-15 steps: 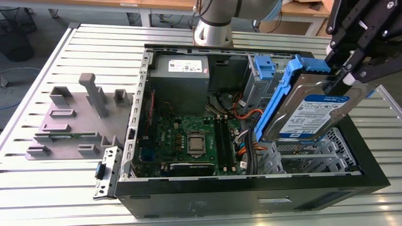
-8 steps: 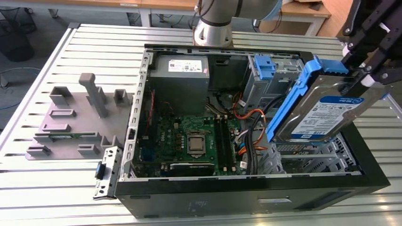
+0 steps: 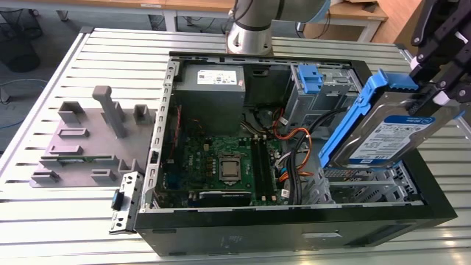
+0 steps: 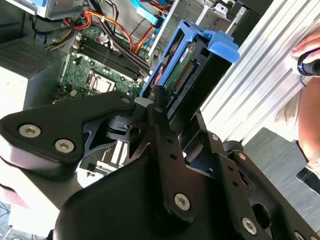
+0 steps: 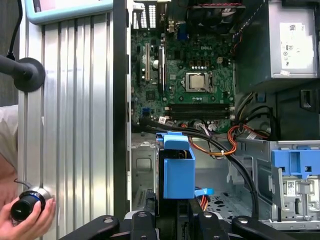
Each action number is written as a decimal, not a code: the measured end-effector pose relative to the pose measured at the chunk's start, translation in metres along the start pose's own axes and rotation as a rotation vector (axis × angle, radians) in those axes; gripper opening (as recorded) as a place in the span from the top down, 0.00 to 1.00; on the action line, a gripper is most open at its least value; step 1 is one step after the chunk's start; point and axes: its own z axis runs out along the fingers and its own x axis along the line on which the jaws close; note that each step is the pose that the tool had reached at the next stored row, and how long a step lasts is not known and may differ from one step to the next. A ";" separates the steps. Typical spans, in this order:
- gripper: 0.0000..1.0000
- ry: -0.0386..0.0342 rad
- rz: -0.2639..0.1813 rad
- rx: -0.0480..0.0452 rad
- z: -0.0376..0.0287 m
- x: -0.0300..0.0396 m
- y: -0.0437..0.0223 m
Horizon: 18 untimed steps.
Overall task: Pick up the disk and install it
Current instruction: 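Pick up the disk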
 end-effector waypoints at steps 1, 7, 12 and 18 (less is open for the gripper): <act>0.65 0.0001 -0.002 0.0040 0.0004 0.0000 0.0000; 0.65 0.0003 -0.008 0.0097 0.0028 0.0000 -0.0021; 0.65 0.0002 -0.012 0.0096 0.0046 0.0002 -0.0086; 0.65 0.0005 -0.013 0.0096 0.0063 0.0003 -0.0159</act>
